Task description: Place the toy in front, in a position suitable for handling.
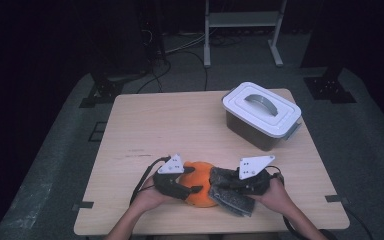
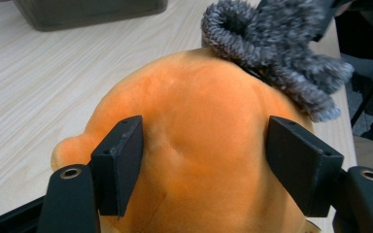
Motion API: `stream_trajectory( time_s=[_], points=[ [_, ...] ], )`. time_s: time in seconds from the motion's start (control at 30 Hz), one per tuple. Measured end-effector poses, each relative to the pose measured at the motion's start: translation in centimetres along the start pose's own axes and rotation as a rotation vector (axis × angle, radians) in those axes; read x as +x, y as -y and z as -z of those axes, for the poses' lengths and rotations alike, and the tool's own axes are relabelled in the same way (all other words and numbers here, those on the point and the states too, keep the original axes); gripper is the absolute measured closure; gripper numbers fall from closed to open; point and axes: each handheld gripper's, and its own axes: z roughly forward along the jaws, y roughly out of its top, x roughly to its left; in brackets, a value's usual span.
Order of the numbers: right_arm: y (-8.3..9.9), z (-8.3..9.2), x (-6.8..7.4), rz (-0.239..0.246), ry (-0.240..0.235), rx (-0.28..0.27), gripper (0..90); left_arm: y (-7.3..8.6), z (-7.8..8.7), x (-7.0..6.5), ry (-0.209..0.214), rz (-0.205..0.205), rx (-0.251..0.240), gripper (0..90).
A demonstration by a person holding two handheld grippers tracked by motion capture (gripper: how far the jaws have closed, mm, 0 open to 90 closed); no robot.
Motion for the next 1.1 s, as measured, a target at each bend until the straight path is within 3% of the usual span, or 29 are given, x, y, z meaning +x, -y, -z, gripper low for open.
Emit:
stream_trajectory(
  time_s=[0.27,0.43,0.57,0.67,0.77,1.03,1.1],
  points=[
    [1.5,0.6,-0.6,-0.05,0.004,-0.001,76.2,-0.1,1.3,0.5,0.042,-0.026,0.036,24.5],
    [1.9,0.7,-1.1,-0.068,0.014,0.01,76.2,0.3,1.3,0.5,0.065,-0.015,0.049,36.0],
    [0.9,1.0,-0.7,-0.039,0.021,-0.017,76.2,0.3,0.8,0.4,0.097,0.027,0.053,40.4],
    [-0.1,0.9,-0.1,-0.02,-0.016,-0.07,76.2,0.3,0.7,0.1,0.095,0.028,0.047,40.4],
    [0.0,0.1,0.3,0.016,-0.021,-0.029,76.2,0.4,0.7,0.0,0.096,0.03,0.043,40.5],
    [2.4,1.3,-0.6,-0.047,0.012,0.028,76.2,0.6,0.8,0.3,0.089,0.027,0.026,40.3],
    [2.2,1.5,-0.7,-0.056,0.015,0.012,76.1,0.6,0.8,0.3,0.083,0.026,0.028,39.7]
  ],
)
